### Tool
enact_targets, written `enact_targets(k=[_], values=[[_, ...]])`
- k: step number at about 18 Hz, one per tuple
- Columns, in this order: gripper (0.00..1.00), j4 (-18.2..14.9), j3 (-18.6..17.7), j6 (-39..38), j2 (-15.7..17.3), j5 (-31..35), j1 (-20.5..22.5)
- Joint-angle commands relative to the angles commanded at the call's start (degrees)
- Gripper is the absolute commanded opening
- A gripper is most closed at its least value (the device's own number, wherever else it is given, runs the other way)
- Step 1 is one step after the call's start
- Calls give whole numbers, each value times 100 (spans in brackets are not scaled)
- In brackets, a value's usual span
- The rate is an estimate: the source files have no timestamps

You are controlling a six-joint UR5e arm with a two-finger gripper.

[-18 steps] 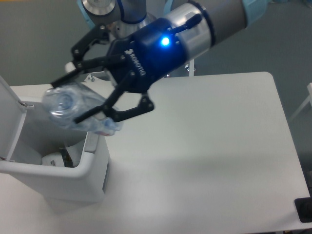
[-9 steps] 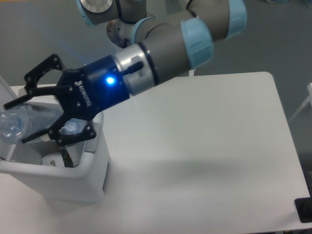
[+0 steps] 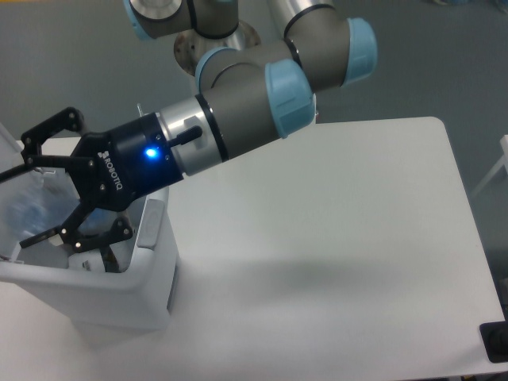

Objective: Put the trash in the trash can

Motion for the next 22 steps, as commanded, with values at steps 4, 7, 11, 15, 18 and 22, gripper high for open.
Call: enact_targets(k=[4, 7, 11, 15, 18, 22], values=[[100, 9, -116, 54, 133, 10, 17], [100, 18, -63, 63, 150, 10, 271], [100, 35, -11, 81, 343, 36, 851], [100, 26, 148, 107, 589, 1217, 1335], [100, 9, 113, 720, 633, 2528, 1493], [100, -35, 43, 1608, 642, 3567, 1810]])
